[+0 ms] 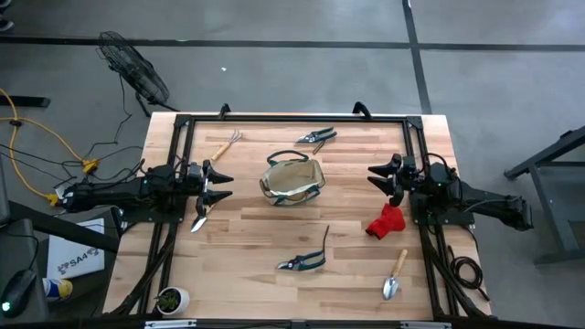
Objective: Pick & Place Garden tools in Gardening bag
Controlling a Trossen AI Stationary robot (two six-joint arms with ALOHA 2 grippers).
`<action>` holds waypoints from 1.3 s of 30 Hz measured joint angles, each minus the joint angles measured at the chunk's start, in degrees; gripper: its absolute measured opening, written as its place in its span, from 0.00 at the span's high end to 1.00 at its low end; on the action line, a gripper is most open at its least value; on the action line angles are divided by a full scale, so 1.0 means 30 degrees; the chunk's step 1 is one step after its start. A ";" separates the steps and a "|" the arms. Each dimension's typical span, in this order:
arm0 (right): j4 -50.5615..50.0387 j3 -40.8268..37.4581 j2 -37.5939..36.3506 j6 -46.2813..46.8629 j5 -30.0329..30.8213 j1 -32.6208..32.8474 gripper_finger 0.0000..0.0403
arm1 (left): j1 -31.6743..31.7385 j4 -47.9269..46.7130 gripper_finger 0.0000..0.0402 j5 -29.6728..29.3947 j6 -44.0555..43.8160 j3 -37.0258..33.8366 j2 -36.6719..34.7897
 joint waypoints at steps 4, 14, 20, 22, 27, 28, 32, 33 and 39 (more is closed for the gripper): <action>-0.0002 -0.0002 -0.0001 0.0000 -0.0003 0.0000 0.50 | 0.0002 0.0000 0.39 -0.0006 0.0000 0.0000 -0.0006; -0.0002 -0.0001 -0.0001 0.0000 -0.0004 0.0000 0.50 | 0.0004 0.0000 0.39 -0.0005 0.0000 0.0000 -0.0005; 0.0004 -0.0005 0.0002 0.0000 -0.0005 -0.0004 0.50 | 0.0000 0.0000 0.39 -0.0006 0.0000 0.0000 -0.0007; 0.0002 -0.0002 -0.0001 0.0000 0.0000 -0.0004 0.50 | 0.0004 0.0000 0.39 -0.0003 0.0000 0.0000 0.0000; 0.0038 0.0001 0.0004 0.0098 -0.0007 0.0004 0.50 | 0.0000 0.0000 0.39 0.0000 0.0000 0.0000 -0.0002; 0.0095 0.0000 -0.0002 0.0160 -0.0007 0.0001 0.50 | 0.0002 0.0001 0.39 -0.0002 0.0000 0.0000 -0.0004; 0.0127 -0.0006 -0.0003 0.2553 0.0379 -0.0004 0.50 | 0.0000 0.0000 0.39 -0.0001 0.0000 0.0000 0.0000; 0.0135 -0.0006 -0.0003 0.2950 0.0420 -0.0004 0.50 | 0.0000 0.0000 0.39 -0.0001 0.0000 0.0000 -0.0001; 0.0104 -0.0005 -0.0003 0.3749 0.0493 0.0004 0.50 | 0.0005 0.0000 0.39 0.0000 0.0000 0.0000 -0.0003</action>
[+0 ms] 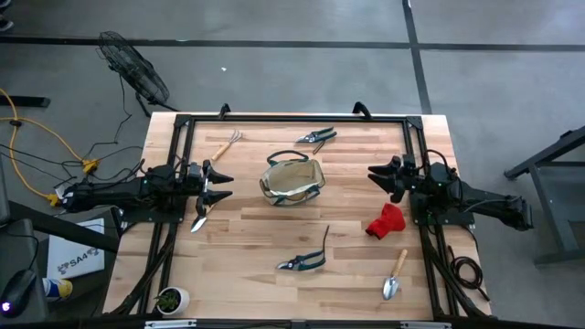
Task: Pick & Place Garden tools in Gardening bag
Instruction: Put the bottom shear scissors into the gardening bag
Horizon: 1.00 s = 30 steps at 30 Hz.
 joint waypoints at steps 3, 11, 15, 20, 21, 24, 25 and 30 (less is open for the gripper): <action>0.0013 0.0004 0.0018 0.1086 -0.0132 -0.0007 0.50 | 0.0003 0.0000 0.39 -0.0007 0.0000 0.0000 0.0003; -0.0015 0.0295 0.1651 -0.0067 -0.2064 0.0000 0.50 | 0.0003 0.0000 0.39 -0.0004 0.0000 0.0000 -0.0001; 0.0046 0.0798 0.3427 -0.0971 -0.2866 0.0000 0.50 | 0.0002 0.0000 0.39 -0.0007 0.0000 0.0000 -0.0004; 0.0053 0.1751 0.5882 -0.2700 -0.4126 0.0371 0.50 | -0.0005 0.0000 0.39 -0.0007 0.0000 0.0000 -0.0005; 0.0057 0.1957 0.6376 -0.3164 -0.4327 0.0587 0.50 | -0.0003 0.0000 0.39 -0.0002 0.0000 0.0000 -0.0003; 0.0030 0.2620 0.7942 -0.4652 -0.4435 0.1444 0.50 | -0.0005 0.0000 0.39 -0.0006 0.0000 0.0000 0.0002; 0.0032 0.2853 0.8459 -0.5182 -0.4427 0.1784 0.50 | -0.0003 0.0000 0.39 -0.0002 0.0000 0.0000 0.0003; 0.0061 0.4009 1.1070 -0.7610 -0.4209 0.3796 0.50 | -0.0005 0.0000 0.39 -0.0007 0.0000 0.0000 0.0003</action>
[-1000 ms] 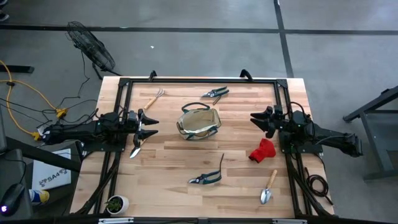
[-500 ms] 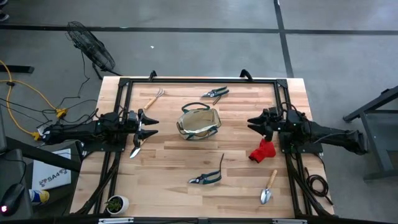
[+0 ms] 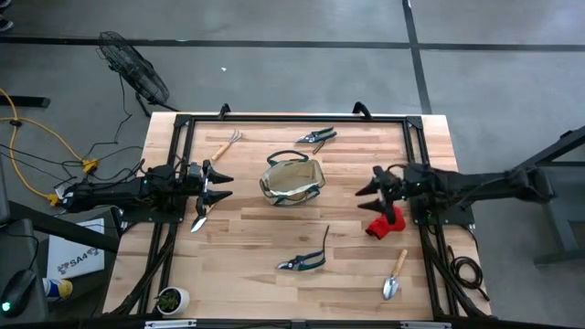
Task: Pick & Place Garden tools in Gardening bag
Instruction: Put the bottom shear scissors into the gardening bag
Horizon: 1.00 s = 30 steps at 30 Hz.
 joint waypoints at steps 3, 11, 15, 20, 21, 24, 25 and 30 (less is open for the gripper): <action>-0.0019 0.0589 0.1588 -0.1522 0.0874 0.1356 0.50 | 0.0006 0.0001 0.39 0.0004 0.0000 0.0000 -0.0004; 0.0389 0.2341 0.6236 -0.5757 0.2444 0.4567 0.50 | 0.0000 0.0000 0.39 0.0001 0.0000 0.0000 -0.0006; 0.0773 0.3398 0.8501 -0.7496 0.3806 0.5632 0.50 | 0.0007 0.0000 0.39 0.0001 0.0000 0.0000 0.0000; 0.0837 0.4880 1.1258 -0.9371 0.4803 0.6382 0.50 | 0.0000 0.0000 0.39 0.0002 0.0000 0.0000 -0.0001; 0.0839 0.5181 1.1797 -0.9720 0.4815 0.6457 0.50 | 0.0005 0.0000 0.39 0.0005 0.0000 0.0000 -0.0005; 0.0695 0.6021 1.3385 -1.0487 0.4771 0.6513 0.50 | 0.0001 0.0000 0.39 0.0004 0.0000 0.0000 -0.0005; 0.0548 0.6322 1.3875 -1.0700 0.4715 0.6506 0.50 | 0.0000 0.0000 0.39 0.0006 0.0000 0.0000 0.0000; -0.0242 0.7474 1.6019 -1.1730 0.4338 0.6455 0.50 | 0.0006 0.0000 0.39 0.0006 0.0000 0.0000 -0.0006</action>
